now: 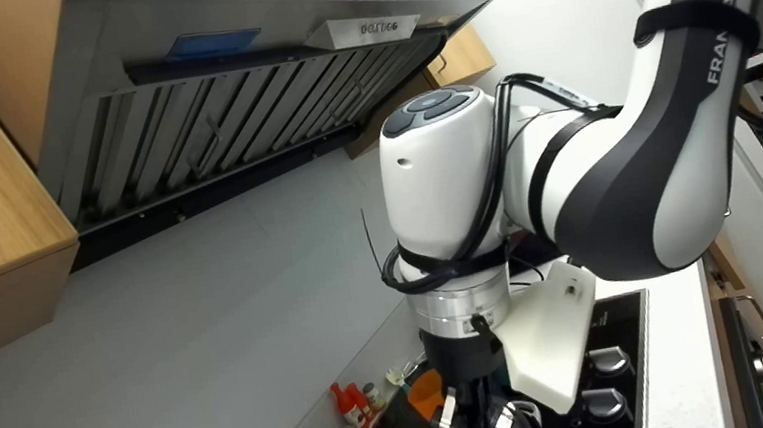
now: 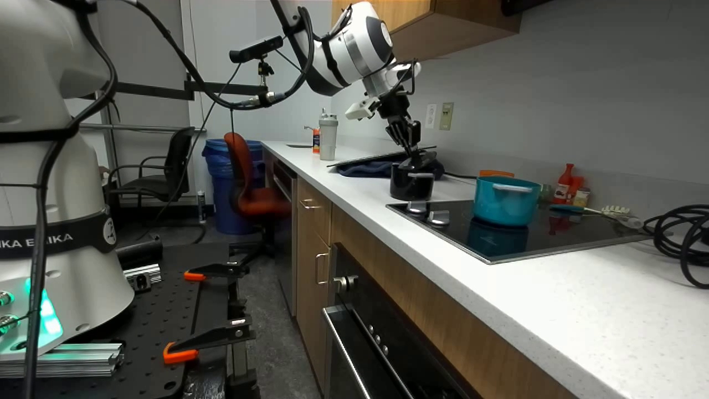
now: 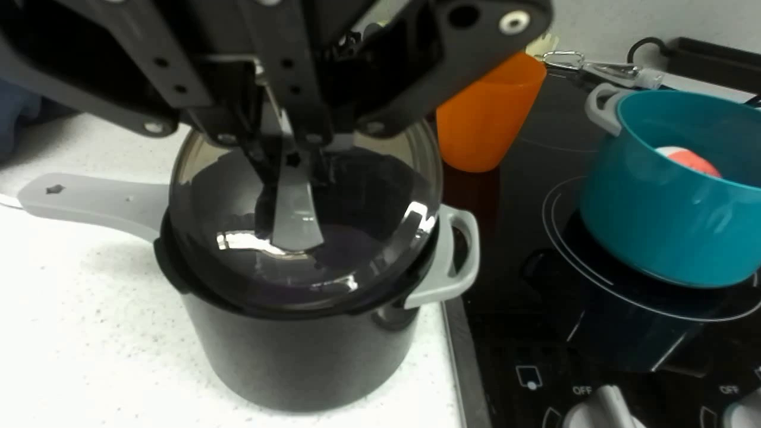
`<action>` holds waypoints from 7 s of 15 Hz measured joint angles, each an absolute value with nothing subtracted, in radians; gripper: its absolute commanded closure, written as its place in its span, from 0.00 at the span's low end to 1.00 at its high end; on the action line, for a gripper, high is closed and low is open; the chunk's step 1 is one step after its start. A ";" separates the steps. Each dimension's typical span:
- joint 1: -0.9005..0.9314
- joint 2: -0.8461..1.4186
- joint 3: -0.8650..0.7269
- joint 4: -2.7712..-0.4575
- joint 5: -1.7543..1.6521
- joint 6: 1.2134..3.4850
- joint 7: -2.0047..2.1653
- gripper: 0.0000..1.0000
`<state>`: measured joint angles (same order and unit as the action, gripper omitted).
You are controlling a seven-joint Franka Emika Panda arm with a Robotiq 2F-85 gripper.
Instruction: Transfer the lid from the black pot to the blue pot
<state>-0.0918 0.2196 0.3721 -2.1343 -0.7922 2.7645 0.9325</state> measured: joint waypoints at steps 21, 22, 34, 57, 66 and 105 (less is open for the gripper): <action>-0.151 0.101 0.278 -2.183 -0.582 2.704 1.016 0.96; -0.151 0.106 0.272 -2.176 -0.582 2.704 1.027 0.96; -0.146 0.226 0.211 -2.023 -0.737 2.676 1.190 0.86; -0.082 0.247 0.144 -2.015 -0.605 2.642 1.136 0.96; 0.021 0.280 -0.012 -1.941 -0.400 2.593 1.074 0.96; 0.074 0.374 -0.099 -1.813 -0.342 2.508 1.080 0.00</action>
